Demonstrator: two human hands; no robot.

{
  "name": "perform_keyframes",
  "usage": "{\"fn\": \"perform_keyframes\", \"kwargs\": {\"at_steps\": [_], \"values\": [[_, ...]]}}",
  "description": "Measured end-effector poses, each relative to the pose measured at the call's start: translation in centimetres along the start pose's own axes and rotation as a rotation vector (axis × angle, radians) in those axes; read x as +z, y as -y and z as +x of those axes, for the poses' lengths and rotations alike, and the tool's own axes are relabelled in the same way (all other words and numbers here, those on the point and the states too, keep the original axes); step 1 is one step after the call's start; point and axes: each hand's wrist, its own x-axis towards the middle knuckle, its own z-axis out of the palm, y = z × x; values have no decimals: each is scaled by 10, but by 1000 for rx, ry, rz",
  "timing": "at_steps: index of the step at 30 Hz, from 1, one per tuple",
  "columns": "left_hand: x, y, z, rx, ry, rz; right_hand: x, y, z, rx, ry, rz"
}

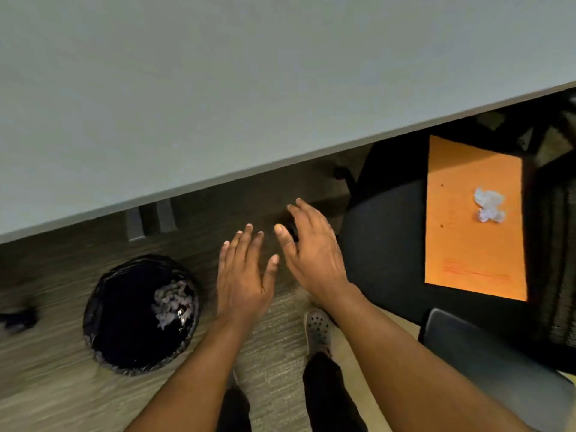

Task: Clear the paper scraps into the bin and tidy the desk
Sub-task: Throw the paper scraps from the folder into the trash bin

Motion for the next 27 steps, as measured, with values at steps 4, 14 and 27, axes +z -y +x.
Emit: {"fn": "perform_keyframes", "kwargs": {"at_steps": [4, 14, 27], "values": [[14, -74, 30, 143, 54, 18, -60, -54, -9, 98, -123, 17], [96, -219, 103, 533, 199, 103, -146, -225, -28, 492, -455, 26], [223, -358, 208, 781, 481, 127, -167, -375, 12, 522, -392, -4]]}}
